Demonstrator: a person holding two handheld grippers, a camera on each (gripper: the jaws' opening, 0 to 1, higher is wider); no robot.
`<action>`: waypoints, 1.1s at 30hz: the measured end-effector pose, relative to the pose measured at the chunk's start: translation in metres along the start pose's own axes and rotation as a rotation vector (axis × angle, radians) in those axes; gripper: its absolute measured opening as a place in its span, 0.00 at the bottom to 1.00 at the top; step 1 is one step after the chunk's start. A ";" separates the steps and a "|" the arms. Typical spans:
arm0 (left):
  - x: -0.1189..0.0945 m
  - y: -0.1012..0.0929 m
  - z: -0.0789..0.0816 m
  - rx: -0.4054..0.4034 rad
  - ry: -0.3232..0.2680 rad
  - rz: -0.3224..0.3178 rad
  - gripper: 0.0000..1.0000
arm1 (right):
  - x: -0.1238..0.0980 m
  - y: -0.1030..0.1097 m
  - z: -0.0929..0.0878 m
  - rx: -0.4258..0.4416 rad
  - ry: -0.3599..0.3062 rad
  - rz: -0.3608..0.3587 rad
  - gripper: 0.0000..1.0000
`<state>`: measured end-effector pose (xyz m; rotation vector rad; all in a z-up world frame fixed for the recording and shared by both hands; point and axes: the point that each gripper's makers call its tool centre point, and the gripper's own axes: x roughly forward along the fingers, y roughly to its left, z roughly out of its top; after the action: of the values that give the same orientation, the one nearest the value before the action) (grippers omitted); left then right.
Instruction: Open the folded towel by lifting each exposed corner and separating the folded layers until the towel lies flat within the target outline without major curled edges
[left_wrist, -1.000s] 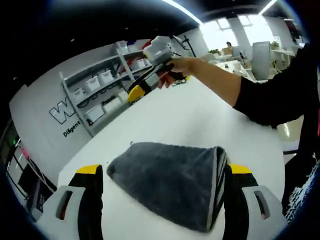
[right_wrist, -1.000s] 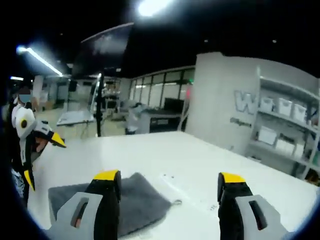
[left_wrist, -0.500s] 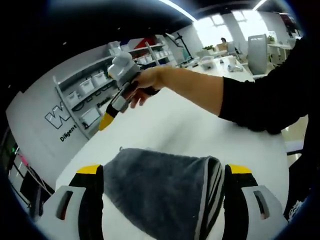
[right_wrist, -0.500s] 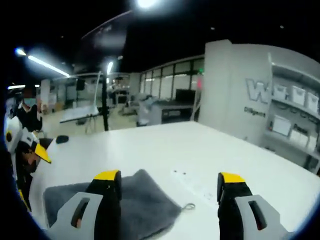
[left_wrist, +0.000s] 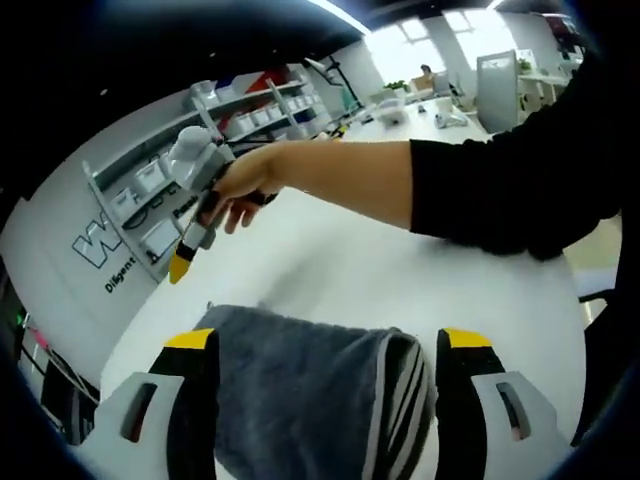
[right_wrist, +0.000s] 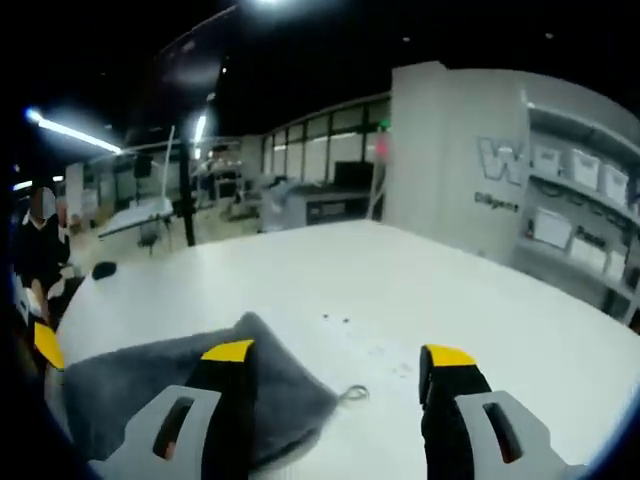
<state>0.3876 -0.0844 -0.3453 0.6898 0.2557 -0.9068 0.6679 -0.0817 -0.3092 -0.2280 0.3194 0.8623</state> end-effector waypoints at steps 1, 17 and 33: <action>0.003 -0.001 0.000 -0.001 -0.001 0.001 0.88 | 0.001 0.001 0.000 -0.001 0.001 0.001 0.64; 0.007 0.013 -0.006 0.075 0.013 0.088 0.82 | 0.011 0.002 -0.015 0.018 0.043 0.025 0.60; 0.012 -0.005 -0.011 0.099 0.045 0.020 0.52 | 0.016 -0.006 -0.041 0.159 0.067 0.056 0.46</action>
<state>0.3919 -0.0873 -0.3618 0.8035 0.2445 -0.8905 0.6747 -0.0879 -0.3528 -0.1007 0.4563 0.8812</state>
